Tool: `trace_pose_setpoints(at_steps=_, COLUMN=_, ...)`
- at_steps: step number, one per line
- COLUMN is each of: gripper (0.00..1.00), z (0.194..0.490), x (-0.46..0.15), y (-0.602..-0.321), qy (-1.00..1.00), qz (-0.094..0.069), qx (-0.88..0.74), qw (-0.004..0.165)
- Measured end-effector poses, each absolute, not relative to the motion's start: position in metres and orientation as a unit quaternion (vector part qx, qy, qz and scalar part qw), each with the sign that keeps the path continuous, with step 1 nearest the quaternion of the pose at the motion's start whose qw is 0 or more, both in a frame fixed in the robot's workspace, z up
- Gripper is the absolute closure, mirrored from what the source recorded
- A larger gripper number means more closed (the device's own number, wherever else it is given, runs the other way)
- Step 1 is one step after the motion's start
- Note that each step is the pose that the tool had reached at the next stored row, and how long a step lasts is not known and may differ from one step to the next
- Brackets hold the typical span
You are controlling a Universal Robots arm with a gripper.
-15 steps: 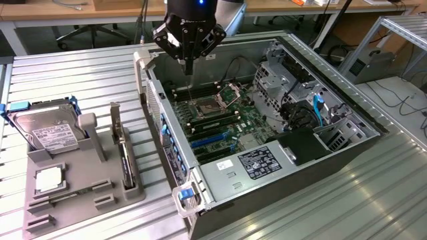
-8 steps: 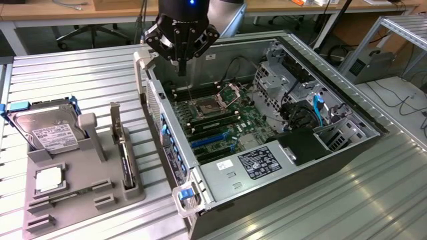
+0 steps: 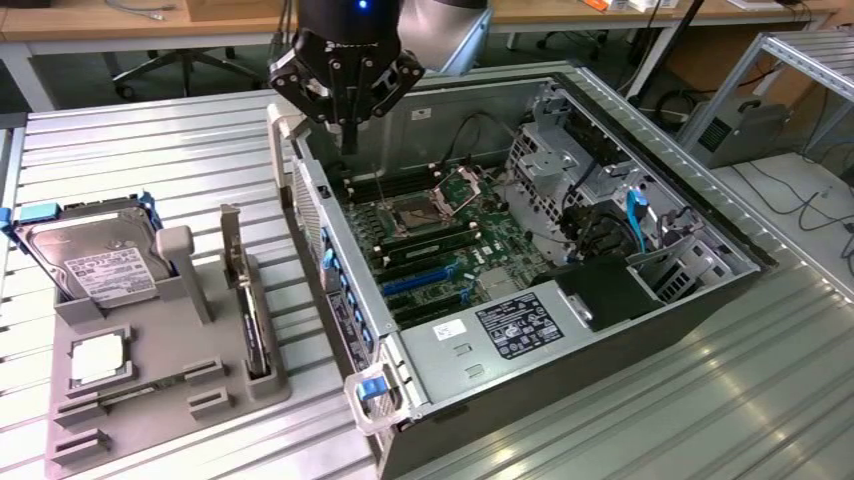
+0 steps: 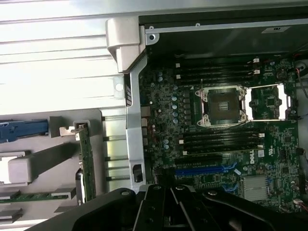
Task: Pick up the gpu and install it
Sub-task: 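Reach for the gpu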
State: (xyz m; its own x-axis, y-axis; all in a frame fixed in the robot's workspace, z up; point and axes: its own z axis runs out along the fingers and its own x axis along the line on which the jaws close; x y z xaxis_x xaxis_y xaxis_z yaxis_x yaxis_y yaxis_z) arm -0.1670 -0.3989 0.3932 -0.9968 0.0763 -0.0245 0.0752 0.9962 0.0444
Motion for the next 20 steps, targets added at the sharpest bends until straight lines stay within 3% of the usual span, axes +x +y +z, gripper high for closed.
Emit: trace_pose_setpoints(at_steps=20, gripper=0.89, z=0.393, x=-0.223, y=-0.399, qy=0.999, qz=0.022, qx=0.038, qw=0.013)
